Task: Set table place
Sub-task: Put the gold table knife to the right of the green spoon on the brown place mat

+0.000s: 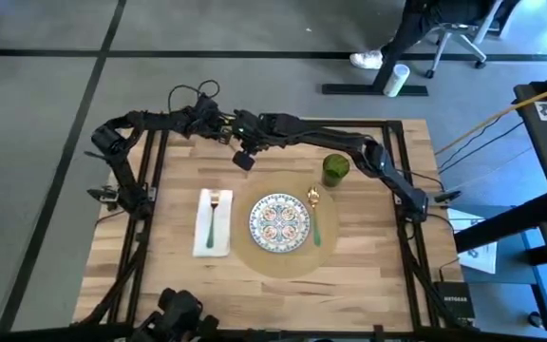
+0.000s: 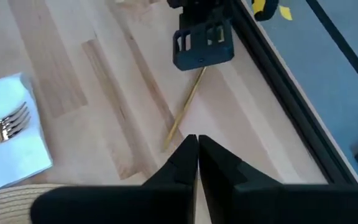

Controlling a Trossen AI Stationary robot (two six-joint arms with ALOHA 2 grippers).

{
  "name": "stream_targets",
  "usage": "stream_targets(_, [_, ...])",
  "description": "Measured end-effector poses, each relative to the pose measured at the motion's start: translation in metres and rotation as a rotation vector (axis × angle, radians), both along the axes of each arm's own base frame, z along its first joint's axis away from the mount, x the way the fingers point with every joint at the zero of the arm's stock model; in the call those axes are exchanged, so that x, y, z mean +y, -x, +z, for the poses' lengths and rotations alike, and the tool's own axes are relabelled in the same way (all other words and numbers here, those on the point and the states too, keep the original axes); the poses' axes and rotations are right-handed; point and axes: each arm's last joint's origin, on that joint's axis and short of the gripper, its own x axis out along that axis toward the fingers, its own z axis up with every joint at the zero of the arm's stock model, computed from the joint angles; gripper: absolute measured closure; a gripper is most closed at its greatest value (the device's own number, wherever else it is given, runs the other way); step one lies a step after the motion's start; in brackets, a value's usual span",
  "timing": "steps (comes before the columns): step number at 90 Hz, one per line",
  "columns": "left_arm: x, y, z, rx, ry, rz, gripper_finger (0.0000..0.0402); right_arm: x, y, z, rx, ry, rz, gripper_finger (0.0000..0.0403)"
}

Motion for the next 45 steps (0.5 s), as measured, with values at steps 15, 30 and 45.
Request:
stream_targets(15, [-0.007, -0.010, 0.000, -0.005, -0.002, -0.038, 0.0402, 0.001, 0.002, 0.002, 0.008, -0.002, 0.000, 0.0403])
stream_targets(30, [-0.017, -0.022, 0.000, -0.013, 0.005, -0.083, 0.0402, 0.004, 0.006, 0.009, 0.018, -0.004, 0.004, 0.0403])
stream_targets(45, [-0.025, -0.031, 0.000, -0.022, 0.011, -0.100, 0.0402, 0.011, 0.009, 0.017, 0.021, 0.005, 0.009, 0.0403])
